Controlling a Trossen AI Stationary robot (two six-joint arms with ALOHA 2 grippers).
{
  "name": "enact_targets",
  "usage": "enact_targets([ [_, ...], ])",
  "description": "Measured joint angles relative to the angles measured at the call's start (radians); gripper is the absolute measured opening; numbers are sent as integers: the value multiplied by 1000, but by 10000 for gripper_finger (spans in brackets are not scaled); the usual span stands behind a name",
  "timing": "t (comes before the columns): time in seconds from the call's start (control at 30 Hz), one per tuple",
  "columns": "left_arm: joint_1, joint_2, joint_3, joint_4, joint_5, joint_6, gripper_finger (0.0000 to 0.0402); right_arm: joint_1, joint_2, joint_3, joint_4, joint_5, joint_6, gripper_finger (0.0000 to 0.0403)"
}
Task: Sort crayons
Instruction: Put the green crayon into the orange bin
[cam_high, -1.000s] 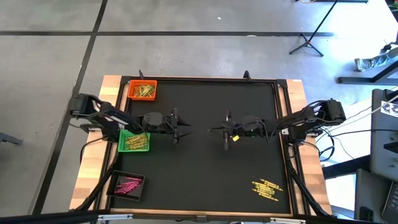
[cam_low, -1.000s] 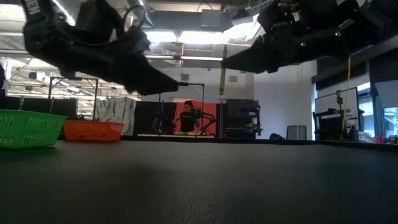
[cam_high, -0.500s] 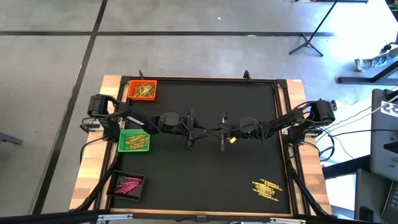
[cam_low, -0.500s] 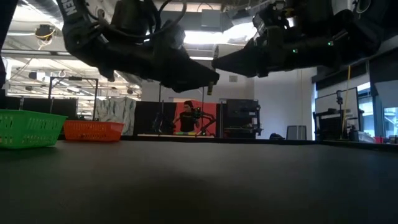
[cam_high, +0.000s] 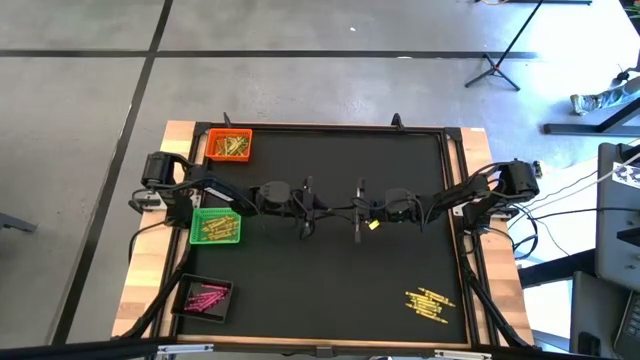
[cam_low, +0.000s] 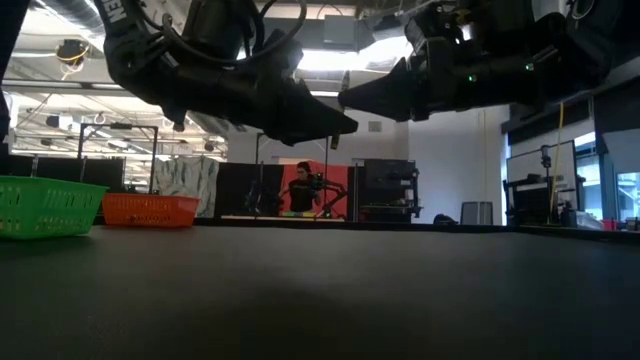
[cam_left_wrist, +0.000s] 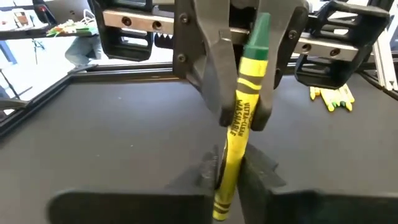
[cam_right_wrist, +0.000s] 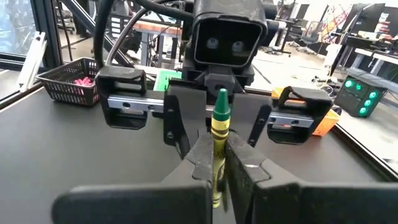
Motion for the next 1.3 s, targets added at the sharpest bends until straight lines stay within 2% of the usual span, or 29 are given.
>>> enact_targets([
  [0.1,-1,-4,-1,-3,1,5,8,0,0,0,-2,3,19,19],
  [0.23,0,-4,-1,-3,0,2,15,0,0,0,-3,17,55,36],
  [0.5,1,-62,-2,-148,-2,17,9,1,-35,0,-75,0,58,155],
  [0.67,2,-157,-2,-342,-73,52,9,1,-114,0,-243,-2,81,197],
  [0.9,6,-329,-2,-659,-238,81,11,1,-177,-1,-460,-3,164,206],
  [1.13,75,-517,-2,-948,-334,32,12,1,-177,-2,-535,-3,211,206],
  [1.3,157,-602,-2,-1140,-381,-42,12,1,-167,-6,-547,6,215,207],
])
